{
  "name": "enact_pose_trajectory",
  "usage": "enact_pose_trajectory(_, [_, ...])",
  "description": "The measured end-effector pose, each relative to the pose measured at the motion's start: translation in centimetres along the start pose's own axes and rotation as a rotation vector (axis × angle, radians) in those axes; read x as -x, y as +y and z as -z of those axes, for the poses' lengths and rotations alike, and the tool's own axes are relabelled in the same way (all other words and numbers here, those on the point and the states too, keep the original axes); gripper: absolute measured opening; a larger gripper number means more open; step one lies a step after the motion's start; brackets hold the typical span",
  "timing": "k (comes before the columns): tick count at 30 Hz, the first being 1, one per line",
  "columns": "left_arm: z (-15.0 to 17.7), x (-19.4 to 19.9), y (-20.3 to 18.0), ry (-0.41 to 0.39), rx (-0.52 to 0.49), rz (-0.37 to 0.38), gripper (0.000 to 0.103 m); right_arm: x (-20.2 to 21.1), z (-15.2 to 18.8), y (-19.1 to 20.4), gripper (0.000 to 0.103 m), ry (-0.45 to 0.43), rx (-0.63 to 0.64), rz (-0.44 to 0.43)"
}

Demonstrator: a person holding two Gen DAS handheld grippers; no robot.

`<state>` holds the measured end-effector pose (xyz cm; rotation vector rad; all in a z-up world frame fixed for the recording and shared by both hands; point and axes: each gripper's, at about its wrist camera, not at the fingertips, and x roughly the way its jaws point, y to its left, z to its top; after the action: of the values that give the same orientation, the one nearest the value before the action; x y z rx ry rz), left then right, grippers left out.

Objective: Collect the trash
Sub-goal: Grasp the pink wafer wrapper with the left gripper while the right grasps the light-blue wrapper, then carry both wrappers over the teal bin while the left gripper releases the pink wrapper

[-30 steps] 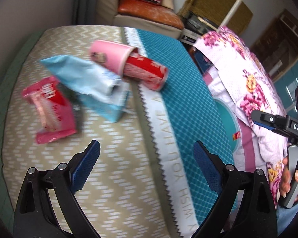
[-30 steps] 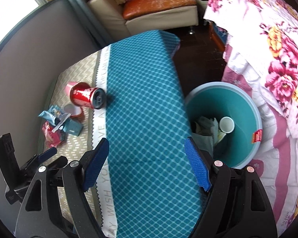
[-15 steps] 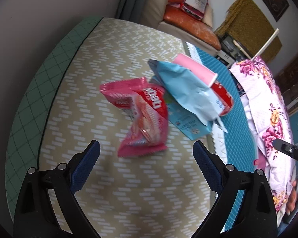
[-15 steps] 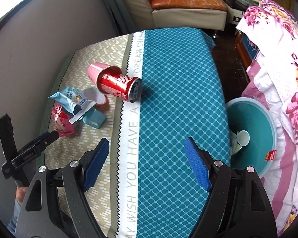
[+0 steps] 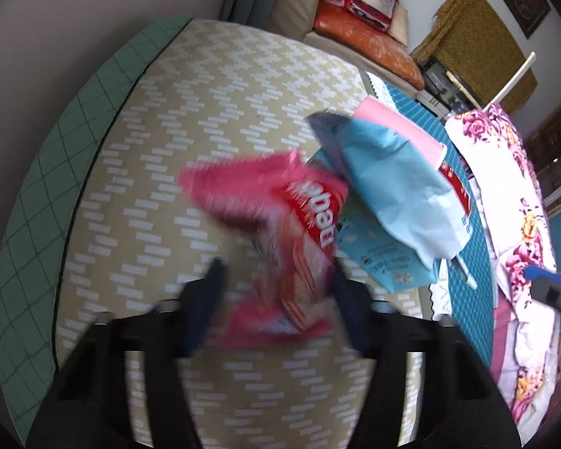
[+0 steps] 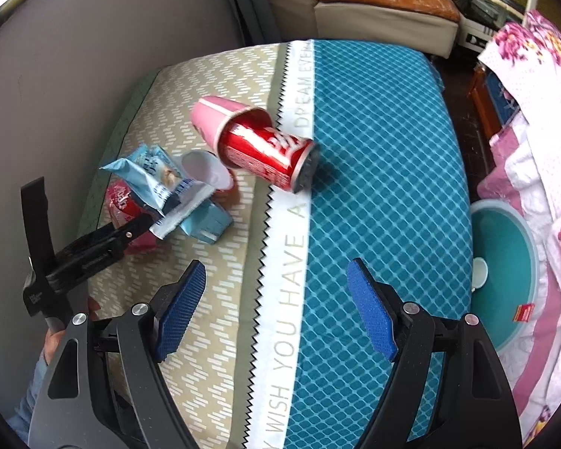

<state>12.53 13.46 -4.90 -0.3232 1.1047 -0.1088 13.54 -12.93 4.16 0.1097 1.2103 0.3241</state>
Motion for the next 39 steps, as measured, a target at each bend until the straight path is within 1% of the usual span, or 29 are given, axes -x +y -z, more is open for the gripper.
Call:
enact_pose_trajectory(4, [0.9, 1.0, 1.9, 0.000, -0.024, -0.010, 0.043, -1.0, -1.8, 2.7, 0.074, 0.005, 0.079, -0.016])
enact_pose_trajectory(5, [1.1, 1.4, 2.4, 0.000, -0.028, -0.008, 0.043, -1.6, -2.5, 3.9, 0.074, 0.006, 0.113, -0.020])
enact_pose_trajectory(9, [1.7, 2.6, 4.1, -0.006, -0.027, -0.001, 0.043, -3.4, -4.0, 6.4, 0.074, 0.024, 0.170, -0.034])
enact_pose_trajectory(12, [1.9, 2.9, 4.9, -0.008, -0.015, -0.003, 0.043, -5.0, -5.3, 8.2, 0.074, 0.041, 0.207, -0.038])
enact_pose_trajectory(17, [2.3, 3.0, 5.7, -0.002, 0.000, 0.019, 0.043, -7.0, -5.8, 10.0, 0.074, 0.051, 0.231, -0.029])
enact_pose_trajectory(19, [2.4, 3.2, 5.9, -0.002, -0.003, 0.028, 0.044, -7.4, -5.9, 10.5, 0.069, 0.043, 0.245, -0.022])
enact_pose_trajectory(20, [2.4, 3.2, 5.6, -0.004, -0.004, 0.033, 0.045, -7.7, -5.7, 10.8, 0.058, 0.047, 0.258, -0.019])
enact_pose_trajectory(21, [2.4, 3.2, 5.6, -0.006, -0.006, 0.037, 0.046, -8.0, -5.7, 11.0, 0.044, 0.052, 0.263, -0.019])
enact_pose_trajectory(23, [2.3, 3.1, 5.4, -0.007, -0.009, 0.039, 0.047, -7.9, -5.4, 11.2, 0.024, 0.046, 0.272, -0.011])
enact_pose_trajectory(24, [2.4, 3.2, 5.4, -0.010, -0.006, 0.037, 0.047, -7.4, -5.2, 11.3, 0.018, 0.026, 0.276, -0.003])
enact_pose_trajectory(26, [2.2, 3.1, 5.3, -0.016, -0.006, 0.024, 0.047, -6.9, -4.9, 11.4, 0.016, 0.004, 0.269, -0.008])
enact_pose_trajectory(32, [2.7, 4.0, 4.6, -0.030, -0.011, 0.001, 0.045, -2.9, -4.5, 9.2, 0.016, -0.082, 0.193, -0.030])
enact_pose_trajectory(35, [3.0, 4.6, 4.1, -0.039, -0.017, 0.003, 0.045, -1.6, -4.0, 8.3, 0.016, -0.099, 0.167, -0.032])
enact_pose_trajectory(39, [3.4, 5.5, 2.9, -0.047, -0.040, 0.004, 0.045, 0.8, -2.3, 6.3, 0.016, -0.126, 0.111, -0.049])
